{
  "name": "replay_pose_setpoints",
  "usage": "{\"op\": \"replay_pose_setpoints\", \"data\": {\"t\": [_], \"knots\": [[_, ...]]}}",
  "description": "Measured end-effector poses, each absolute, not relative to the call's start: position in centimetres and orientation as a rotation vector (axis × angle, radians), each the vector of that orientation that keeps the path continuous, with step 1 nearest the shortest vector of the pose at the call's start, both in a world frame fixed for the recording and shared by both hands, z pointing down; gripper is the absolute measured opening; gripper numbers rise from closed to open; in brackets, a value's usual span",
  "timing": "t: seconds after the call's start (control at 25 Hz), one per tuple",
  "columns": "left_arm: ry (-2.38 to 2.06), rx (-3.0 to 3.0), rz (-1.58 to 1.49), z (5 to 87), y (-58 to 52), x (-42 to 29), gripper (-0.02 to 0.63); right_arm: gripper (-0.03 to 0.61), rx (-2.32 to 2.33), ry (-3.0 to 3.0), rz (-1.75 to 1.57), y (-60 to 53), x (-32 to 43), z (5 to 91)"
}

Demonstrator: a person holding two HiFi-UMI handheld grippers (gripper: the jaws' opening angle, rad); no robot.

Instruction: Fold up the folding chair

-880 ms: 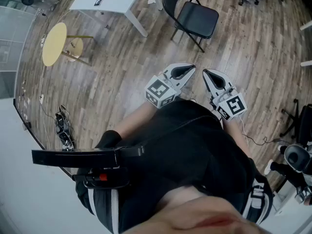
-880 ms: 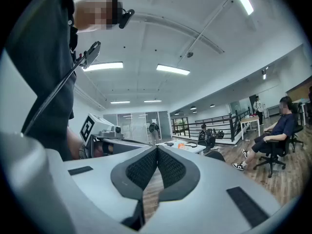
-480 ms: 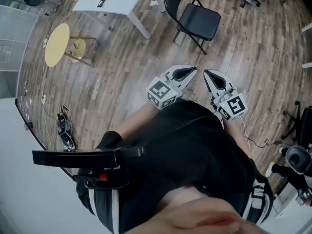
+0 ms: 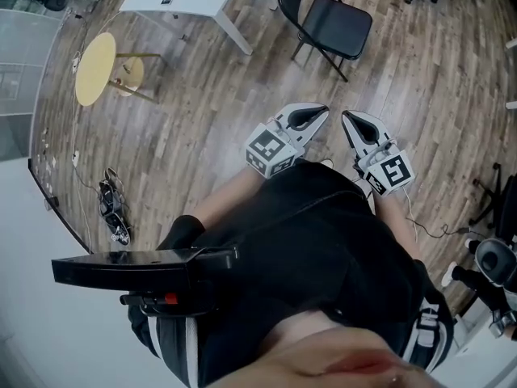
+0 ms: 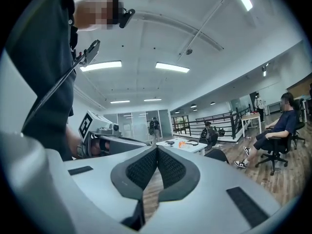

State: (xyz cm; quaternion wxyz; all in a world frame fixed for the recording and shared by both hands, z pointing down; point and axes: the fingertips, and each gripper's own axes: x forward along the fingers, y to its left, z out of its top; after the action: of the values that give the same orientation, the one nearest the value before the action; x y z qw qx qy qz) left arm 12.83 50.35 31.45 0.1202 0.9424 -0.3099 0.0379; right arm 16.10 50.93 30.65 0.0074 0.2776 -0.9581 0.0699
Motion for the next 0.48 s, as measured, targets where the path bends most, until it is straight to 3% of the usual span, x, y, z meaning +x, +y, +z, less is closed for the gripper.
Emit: {"op": "replay_pose_setpoints", "data": {"t": [0.48], "knots": [[-0.801, 2.79, 0.079, 31.0, 42.8, 6.2, 0.009, 0.011, 0.996, -2.962, 0.247, 43.4, 9.8, 30.1]]}}
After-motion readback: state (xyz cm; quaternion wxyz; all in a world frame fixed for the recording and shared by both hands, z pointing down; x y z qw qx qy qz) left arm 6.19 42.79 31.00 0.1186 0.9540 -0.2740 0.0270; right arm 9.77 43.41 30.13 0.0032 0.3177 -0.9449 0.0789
